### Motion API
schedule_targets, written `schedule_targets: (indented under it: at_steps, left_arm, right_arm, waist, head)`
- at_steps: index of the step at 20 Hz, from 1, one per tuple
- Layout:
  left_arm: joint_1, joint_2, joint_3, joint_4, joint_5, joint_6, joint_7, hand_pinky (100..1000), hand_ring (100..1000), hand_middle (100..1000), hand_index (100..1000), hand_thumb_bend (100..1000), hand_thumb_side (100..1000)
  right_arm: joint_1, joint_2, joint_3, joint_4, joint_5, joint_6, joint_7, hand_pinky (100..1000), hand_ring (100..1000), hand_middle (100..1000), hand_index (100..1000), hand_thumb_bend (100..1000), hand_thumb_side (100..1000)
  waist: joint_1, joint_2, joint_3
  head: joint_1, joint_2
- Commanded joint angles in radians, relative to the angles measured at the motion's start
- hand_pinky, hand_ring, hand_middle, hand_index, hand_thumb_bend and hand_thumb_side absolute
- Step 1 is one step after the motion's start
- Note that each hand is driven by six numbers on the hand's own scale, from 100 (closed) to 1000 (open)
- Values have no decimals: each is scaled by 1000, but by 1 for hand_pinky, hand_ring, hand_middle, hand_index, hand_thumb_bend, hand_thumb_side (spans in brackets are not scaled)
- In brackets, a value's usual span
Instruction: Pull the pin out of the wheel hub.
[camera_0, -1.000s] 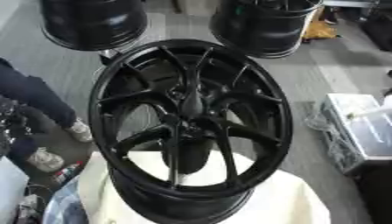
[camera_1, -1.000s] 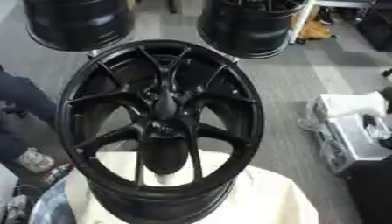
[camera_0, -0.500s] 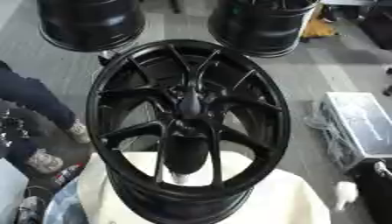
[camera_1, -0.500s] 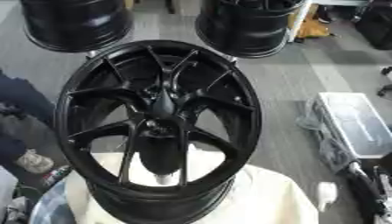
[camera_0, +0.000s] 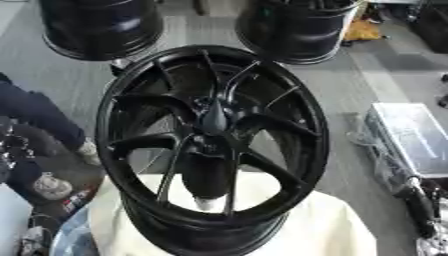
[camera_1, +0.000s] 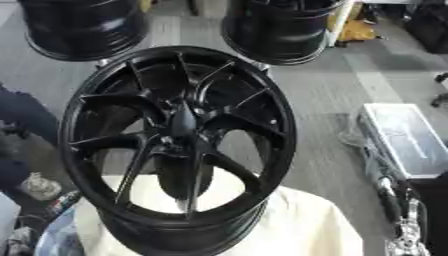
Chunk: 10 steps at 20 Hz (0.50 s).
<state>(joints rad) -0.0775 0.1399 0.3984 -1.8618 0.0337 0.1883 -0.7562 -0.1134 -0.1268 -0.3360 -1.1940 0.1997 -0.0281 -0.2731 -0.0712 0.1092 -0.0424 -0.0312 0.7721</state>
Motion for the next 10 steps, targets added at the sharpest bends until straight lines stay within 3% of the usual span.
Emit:
schedule_targets:
  at_steps: [1, 10]
  left_arm:
    - [-6, 6, 3, -18, 3, -7, -1, 733, 595, 574, 668, 100, 901]
    - [-8, 1, 0, -13, 10, -16, -4, 735, 595, 575, 666, 100, 897]
  right_arm:
    - [-2, 3, 14, -76, -3, -15, 11, 774, 696, 719, 878, 100, 688]
    - [11, 13, 73, -185, -99, -69, 40, 758, 658, 672, 858, 100, 686]
  waist:
    - [7, -8, -2]
    - [18, -7, -2]
  head:
    - [0, -2]
    - [6, -2]
